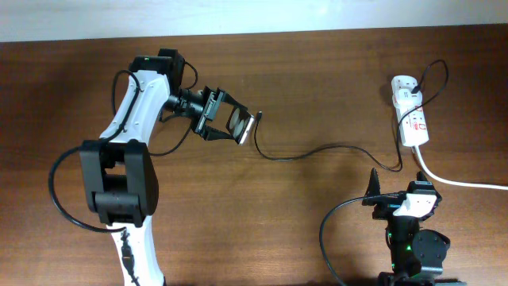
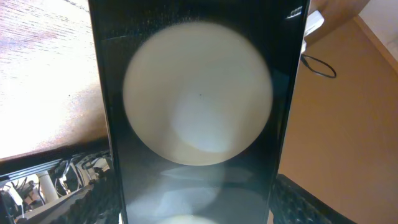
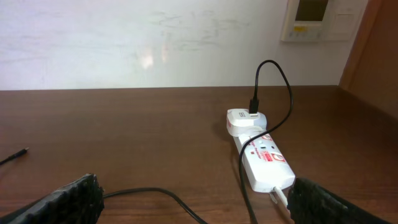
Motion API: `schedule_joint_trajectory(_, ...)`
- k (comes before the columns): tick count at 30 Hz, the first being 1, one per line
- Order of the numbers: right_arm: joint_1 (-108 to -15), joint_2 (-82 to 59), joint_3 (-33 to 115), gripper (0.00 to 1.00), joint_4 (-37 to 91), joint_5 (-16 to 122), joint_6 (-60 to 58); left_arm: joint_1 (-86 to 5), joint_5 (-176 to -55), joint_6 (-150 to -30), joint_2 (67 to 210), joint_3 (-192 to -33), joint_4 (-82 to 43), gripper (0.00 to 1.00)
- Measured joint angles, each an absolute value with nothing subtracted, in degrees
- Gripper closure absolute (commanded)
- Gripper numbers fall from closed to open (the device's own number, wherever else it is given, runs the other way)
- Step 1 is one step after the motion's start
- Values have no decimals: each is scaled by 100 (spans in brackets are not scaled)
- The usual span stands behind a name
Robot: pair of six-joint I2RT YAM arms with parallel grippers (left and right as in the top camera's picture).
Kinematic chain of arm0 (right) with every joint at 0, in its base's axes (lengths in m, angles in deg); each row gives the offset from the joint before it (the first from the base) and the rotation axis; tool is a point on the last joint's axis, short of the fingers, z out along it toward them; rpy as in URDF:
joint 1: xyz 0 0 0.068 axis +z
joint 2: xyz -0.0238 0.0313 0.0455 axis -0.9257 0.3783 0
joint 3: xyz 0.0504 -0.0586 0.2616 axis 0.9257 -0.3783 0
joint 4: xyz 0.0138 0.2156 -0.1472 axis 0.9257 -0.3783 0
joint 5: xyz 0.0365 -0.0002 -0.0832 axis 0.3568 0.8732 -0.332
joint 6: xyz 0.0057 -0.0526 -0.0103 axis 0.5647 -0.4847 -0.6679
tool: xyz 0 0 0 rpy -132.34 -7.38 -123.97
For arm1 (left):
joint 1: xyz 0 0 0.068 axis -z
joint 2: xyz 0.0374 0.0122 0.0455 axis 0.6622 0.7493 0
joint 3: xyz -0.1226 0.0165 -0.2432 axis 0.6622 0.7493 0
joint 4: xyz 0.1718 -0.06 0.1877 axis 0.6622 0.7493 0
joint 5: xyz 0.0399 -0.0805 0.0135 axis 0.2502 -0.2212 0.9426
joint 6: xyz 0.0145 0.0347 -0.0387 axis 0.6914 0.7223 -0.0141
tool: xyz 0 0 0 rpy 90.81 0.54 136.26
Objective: Plug charger to phone and switch on socket
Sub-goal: 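Hold the phone raised in the left gripper, bottom edge facing right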
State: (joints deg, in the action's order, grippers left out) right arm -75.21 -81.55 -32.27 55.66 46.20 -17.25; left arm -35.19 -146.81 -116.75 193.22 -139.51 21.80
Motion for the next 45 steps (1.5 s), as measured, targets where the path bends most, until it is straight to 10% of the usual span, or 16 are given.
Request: schedule_joint_trajectory(45, -7521, -8155, -3225, 1, 5566, 4620, -1725, -3844, -14202, -11911, 18646, -13962, 2508, 100)
